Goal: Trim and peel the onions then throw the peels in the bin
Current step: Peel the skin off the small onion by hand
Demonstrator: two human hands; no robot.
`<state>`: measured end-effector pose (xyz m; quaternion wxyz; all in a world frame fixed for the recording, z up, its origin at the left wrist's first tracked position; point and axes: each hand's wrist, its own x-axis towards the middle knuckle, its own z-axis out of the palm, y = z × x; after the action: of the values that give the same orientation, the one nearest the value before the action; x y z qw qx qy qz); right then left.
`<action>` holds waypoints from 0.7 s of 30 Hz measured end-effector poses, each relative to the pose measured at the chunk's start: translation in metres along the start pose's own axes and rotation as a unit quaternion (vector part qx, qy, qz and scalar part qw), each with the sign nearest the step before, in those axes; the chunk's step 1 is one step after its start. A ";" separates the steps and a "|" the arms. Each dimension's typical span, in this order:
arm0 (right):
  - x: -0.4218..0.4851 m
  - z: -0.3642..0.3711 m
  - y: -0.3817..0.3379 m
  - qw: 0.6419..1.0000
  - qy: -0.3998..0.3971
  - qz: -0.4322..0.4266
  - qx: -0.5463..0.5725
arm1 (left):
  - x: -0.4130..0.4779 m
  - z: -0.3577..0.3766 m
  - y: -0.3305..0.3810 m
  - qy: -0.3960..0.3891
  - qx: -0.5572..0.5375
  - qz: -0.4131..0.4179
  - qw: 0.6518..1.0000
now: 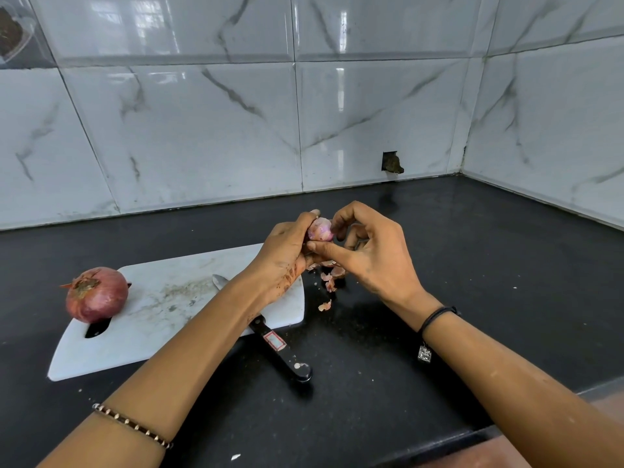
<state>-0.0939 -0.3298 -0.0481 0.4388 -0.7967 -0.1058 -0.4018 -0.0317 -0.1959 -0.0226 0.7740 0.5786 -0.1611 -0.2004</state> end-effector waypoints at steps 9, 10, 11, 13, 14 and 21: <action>0.000 -0.001 -0.001 1.000 0.013 0.016 -0.016 | -0.001 -0.002 0.000 0.002 -0.004 0.002 1.000; 0.000 -0.001 -0.001 1.000 0.010 0.010 -0.012 | 0.000 -0.003 0.000 0.004 -0.003 0.001 1.000; 0.000 -0.001 -0.001 1.000 0.005 0.001 -0.011 | 0.000 -0.003 0.000 0.005 -0.001 0.000 1.000; 0.000 0.000 -0.001 1.000 -0.002 -0.012 -0.011 | 0.001 -0.004 -0.001 0.005 0.005 -0.003 1.000; 0.000 -0.001 -0.001 1.000 -0.004 -0.013 -0.008 | 0.001 -0.004 -0.001 0.006 0.008 -0.002 1.000; -0.002 0.001 0.000 1.000 -0.002 0.004 0.001 | 0.001 -0.002 -0.003 0.000 0.022 0.015 1.000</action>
<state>-0.0944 -0.3292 -0.0498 0.4413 -0.7974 -0.1044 -0.3982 -0.0301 -0.1954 -0.0258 0.7642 0.5929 -0.1739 -0.1849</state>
